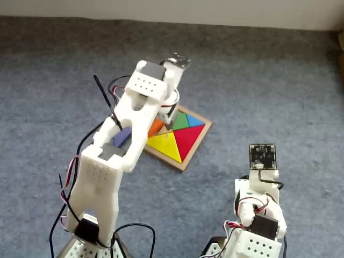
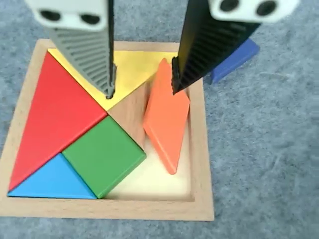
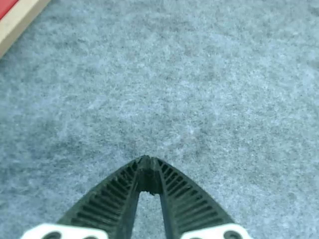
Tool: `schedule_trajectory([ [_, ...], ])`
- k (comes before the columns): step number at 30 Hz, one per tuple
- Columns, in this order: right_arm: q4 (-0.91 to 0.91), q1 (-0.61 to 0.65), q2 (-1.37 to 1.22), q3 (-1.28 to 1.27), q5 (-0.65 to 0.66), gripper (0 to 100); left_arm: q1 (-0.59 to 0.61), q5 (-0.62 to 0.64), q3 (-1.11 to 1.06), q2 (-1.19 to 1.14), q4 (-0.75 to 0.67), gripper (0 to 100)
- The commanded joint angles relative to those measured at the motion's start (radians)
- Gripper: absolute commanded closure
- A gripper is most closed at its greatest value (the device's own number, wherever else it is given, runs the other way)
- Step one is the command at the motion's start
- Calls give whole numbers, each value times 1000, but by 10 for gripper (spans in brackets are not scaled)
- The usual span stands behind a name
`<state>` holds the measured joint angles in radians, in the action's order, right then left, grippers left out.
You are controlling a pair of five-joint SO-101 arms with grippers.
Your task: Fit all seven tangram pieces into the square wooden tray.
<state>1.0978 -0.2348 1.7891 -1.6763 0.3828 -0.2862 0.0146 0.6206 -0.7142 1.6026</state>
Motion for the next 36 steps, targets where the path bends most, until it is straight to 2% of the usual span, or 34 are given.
schedule_trajectory([
  [1,1,-13,24,-97,0,989,8,2,45,-36,2,790],
  [9,1,-13,24,-97,0,989,27,0,119,-165,9,794],
  [13,1,-13,24,-97,0,989,22,0,145,-174,9,834],
  [22,1,-13,24,-97,0,989,70,2,173,-179,2,834],
  [36,1,-13,24,-97,0,989,5,5,174,-171,58,836],
])
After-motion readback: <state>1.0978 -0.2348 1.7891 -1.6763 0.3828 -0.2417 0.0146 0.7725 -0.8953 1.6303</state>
